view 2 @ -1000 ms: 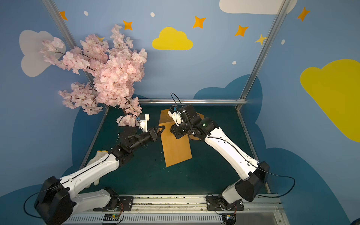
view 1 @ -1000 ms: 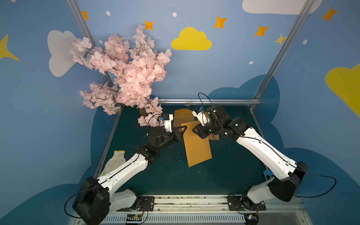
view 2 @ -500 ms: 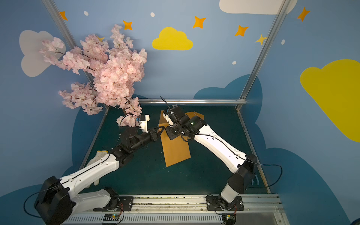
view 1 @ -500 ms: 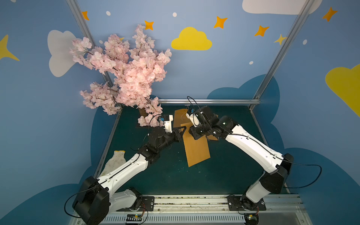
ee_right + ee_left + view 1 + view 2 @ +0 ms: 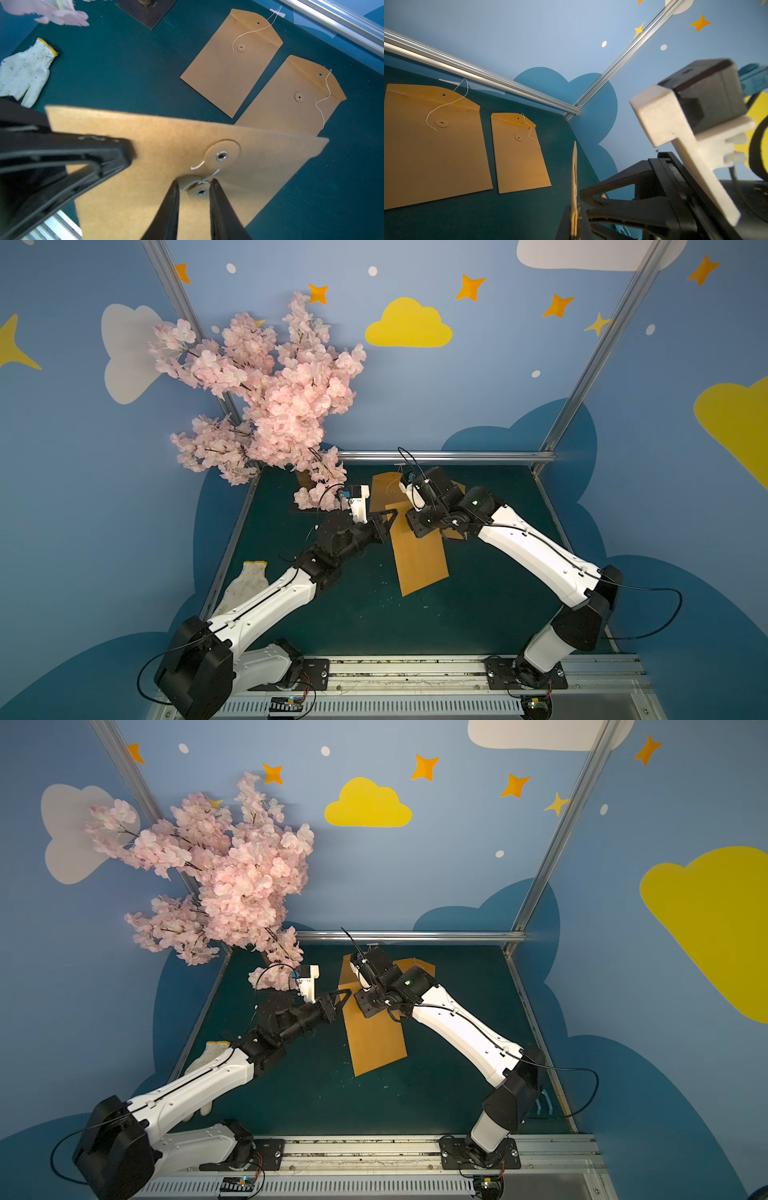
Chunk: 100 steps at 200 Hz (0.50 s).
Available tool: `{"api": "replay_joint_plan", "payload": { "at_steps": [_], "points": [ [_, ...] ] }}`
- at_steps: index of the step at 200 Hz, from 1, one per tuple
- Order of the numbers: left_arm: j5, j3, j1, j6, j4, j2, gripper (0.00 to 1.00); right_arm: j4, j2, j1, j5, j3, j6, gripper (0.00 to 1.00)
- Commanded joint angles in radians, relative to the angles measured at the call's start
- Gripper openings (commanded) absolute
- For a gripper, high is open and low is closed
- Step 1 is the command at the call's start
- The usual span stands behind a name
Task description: Open the file bag
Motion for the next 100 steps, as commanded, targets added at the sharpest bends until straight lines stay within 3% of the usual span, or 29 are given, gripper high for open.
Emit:
{"api": "replay_joint_plan", "payload": {
  "at_steps": [1, 100],
  "points": [
    [0.015, 0.023, -0.002, 0.009, 0.020, -0.014, 0.02, -0.008, 0.006, 0.007, 0.012, 0.019, 0.005, 0.26],
    [0.025, 0.023, -0.002, 0.009, 0.025, -0.010, 0.03, -0.010, 0.019, 0.007, 0.003, 0.030, -0.001, 0.06]
  ]
}}
